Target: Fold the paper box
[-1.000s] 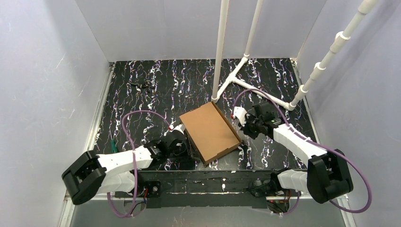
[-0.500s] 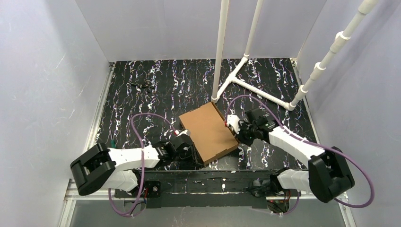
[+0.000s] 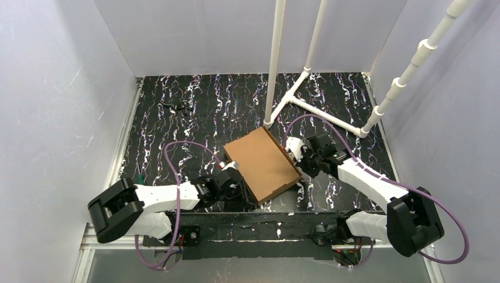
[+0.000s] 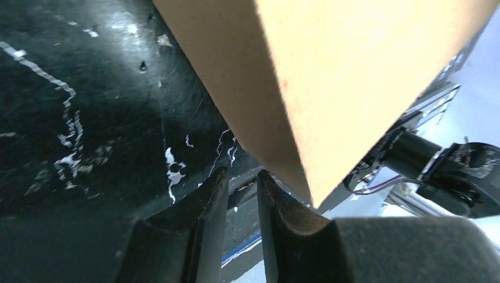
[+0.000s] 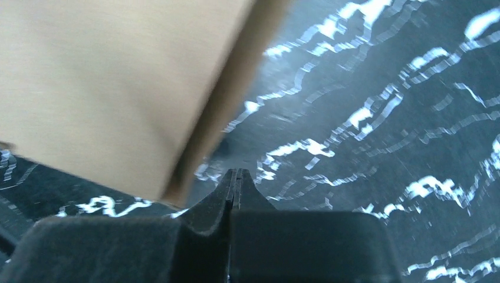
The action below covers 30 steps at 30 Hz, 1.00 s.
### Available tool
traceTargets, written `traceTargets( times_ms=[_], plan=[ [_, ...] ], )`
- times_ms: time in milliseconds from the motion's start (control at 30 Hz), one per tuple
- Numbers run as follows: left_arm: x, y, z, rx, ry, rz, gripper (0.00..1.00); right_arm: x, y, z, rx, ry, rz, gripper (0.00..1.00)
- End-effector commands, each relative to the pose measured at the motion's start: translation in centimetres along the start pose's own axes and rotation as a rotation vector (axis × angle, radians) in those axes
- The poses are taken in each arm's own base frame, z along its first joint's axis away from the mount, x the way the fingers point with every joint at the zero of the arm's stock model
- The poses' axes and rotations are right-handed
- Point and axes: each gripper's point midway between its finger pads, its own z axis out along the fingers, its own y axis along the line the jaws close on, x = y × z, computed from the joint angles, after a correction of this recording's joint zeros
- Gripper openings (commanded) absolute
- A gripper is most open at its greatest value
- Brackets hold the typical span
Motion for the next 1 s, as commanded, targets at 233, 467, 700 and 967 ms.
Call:
traceTargets(
  times_ms=[233, 467, 700, 967],
  plan=[
    [-1.7, -0.5, -1.5, 0.07, -0.128, -0.093, 0.24, 0.3, -2.3, -0.4, 0.042, -0.023, 0.108, 0.01],
    [-1.2, -3.3, -0.2, 0.083, -0.1, -0.066, 0.22, -3.5, 5.5, -0.7, -0.205, -0.1, -0.116, 0.01],
    [-1.4, -4.9, 1.1, 0.102, -0.094, -0.059, 0.22, -4.2, 2.0, 0.2, -0.045, -0.072, 0.025, 0.01],
    [-0.8, -1.6, -0.5, 0.099, -0.117, -0.115, 0.22, -0.4, -5.2, -1.4, 0.203, -0.007, 0.166, 0.01]
  ],
)
